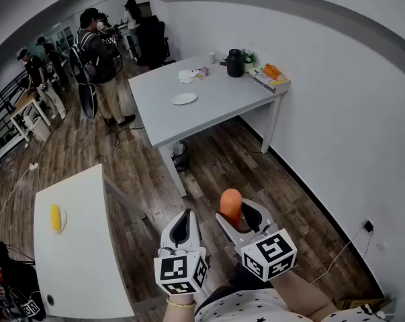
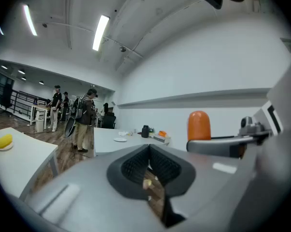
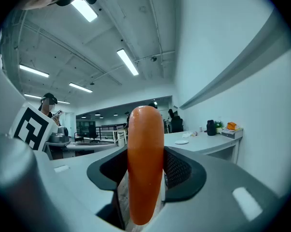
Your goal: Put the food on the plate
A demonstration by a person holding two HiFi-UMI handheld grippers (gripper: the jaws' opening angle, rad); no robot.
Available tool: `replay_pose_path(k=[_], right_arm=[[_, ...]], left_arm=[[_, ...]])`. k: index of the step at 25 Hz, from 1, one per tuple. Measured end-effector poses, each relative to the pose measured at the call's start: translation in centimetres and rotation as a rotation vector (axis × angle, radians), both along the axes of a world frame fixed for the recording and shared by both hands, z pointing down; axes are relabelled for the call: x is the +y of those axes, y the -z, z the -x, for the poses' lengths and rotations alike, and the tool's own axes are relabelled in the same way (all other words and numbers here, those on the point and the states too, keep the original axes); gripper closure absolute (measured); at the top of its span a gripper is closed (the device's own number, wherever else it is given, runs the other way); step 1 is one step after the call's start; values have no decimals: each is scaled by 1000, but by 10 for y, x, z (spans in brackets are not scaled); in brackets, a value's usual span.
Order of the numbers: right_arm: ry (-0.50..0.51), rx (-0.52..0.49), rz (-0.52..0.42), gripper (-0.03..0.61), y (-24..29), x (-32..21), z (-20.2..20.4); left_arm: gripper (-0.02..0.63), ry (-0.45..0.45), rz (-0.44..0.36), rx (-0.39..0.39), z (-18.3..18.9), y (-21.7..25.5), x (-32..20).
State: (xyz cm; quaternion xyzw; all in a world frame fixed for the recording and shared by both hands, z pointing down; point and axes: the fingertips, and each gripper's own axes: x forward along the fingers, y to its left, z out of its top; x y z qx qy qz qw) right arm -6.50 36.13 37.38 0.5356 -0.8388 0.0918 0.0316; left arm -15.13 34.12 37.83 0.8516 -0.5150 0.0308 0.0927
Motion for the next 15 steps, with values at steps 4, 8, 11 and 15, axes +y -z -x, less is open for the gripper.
replay_pose_path(k=[4, 8, 11, 15], right_arm=[[6, -13, -8, 364, -5, -37, -10], [26, -14, -14, 364, -8, -86, -23], [58, 7, -33, 364, -2, -139, -39], [100, 25, -52, 364, 9, -205, -62]], left_arm=[[606, -3, -2, -12, -13, -5, -33], [606, 11, -9, -15, -28, -7, -80], [606, 39, -22, -6, -44, -4, -129], [606, 73, -21, -12, -68, -2, -193]])
